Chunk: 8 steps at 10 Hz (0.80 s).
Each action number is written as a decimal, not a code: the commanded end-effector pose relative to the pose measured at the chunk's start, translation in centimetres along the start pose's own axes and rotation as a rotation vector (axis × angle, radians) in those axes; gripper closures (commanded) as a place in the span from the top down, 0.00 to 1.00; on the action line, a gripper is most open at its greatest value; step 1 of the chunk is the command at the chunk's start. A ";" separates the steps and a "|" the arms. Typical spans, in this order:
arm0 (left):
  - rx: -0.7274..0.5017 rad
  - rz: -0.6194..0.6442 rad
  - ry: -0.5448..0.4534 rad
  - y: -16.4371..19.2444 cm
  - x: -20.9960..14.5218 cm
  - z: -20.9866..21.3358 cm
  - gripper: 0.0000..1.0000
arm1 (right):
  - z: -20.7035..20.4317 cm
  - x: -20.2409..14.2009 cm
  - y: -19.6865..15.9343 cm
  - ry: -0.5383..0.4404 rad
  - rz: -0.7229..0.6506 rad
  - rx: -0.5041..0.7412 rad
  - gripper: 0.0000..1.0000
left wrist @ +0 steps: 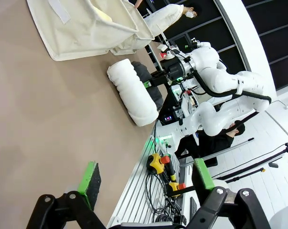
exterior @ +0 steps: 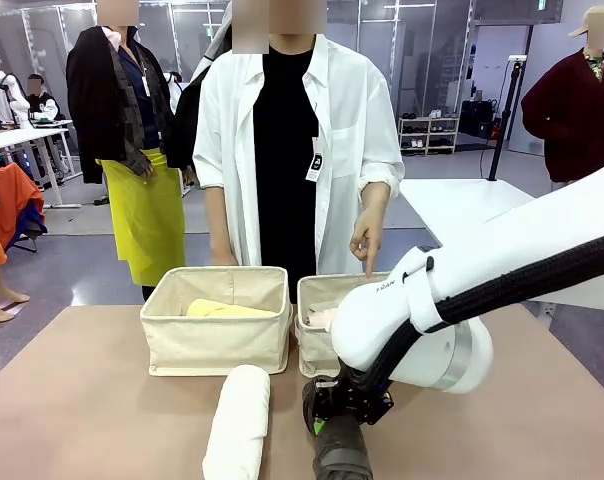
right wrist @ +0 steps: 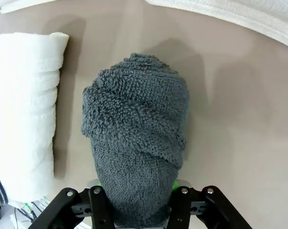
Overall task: Divide the towels into two baskets.
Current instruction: Pick up one hotel-folded towel from the bottom of the table and place it in the Fabric basket indicated by the person.
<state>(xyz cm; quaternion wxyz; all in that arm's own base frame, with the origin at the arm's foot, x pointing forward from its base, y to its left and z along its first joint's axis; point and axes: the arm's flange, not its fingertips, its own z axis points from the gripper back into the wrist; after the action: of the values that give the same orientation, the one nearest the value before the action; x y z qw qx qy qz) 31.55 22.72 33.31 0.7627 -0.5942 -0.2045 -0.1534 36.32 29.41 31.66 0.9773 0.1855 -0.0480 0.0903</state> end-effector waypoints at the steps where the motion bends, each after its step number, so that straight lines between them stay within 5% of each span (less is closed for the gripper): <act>1: -0.004 -0.001 0.007 -0.3 -0.3 0.3 0.98 | 4.3 -0.7 1.7 -0.020 0.046 -0.079 0.21; 8: -0.004 -0.001 0.007 -0.3 -0.3 0.3 0.98 | 17.9 2.7 3.6 0.086 0.745 -0.314 0.21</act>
<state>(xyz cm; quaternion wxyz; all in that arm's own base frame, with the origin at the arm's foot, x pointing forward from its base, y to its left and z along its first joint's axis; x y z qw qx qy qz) 31.54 22.73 33.30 0.7627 -0.5942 -0.2044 -0.1533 36.58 27.22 48.98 0.9249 0.0178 -0.0750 0.3723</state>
